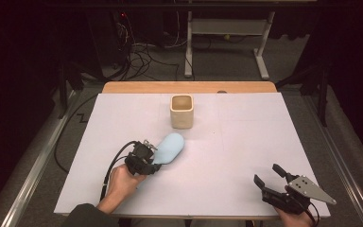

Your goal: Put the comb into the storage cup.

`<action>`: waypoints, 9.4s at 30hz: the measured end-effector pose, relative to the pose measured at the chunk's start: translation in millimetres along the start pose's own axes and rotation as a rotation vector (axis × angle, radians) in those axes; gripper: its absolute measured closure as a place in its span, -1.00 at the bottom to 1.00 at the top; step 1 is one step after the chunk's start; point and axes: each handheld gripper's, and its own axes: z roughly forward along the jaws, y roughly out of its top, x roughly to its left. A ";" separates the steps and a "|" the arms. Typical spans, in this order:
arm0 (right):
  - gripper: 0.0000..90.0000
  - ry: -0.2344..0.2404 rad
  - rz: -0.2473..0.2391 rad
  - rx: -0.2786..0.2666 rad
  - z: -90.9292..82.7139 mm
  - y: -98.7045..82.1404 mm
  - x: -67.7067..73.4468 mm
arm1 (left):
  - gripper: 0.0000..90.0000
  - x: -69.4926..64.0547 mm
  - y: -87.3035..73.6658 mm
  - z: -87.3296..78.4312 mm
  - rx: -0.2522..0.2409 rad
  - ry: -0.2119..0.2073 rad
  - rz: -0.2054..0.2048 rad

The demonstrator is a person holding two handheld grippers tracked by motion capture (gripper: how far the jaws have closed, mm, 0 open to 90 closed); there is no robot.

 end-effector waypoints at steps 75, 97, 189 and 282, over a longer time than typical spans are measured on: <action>-0.64 0.435 0.030 0.135 105.4 44.5 122.1 | 0.55 -53.1 -28.0 -37.9 -0.239 -0.143 0.135; -0.67 0.516 0.101 0.152 131.3 52.1 145.7 | 0.54 -63.6 -25.8 -39.2 -0.263 -0.129 0.189; 0.23 0.569 0.081 0.322 118.5 117.1 118.4 | -0.21 -38.1 -50.0 -56.1 -0.459 -0.050 0.112; 0.21 0.350 0.105 0.313 119.1 175.8 47.4 | -0.35 43.0 -142.4 -59.1 -0.655 0.100 -0.148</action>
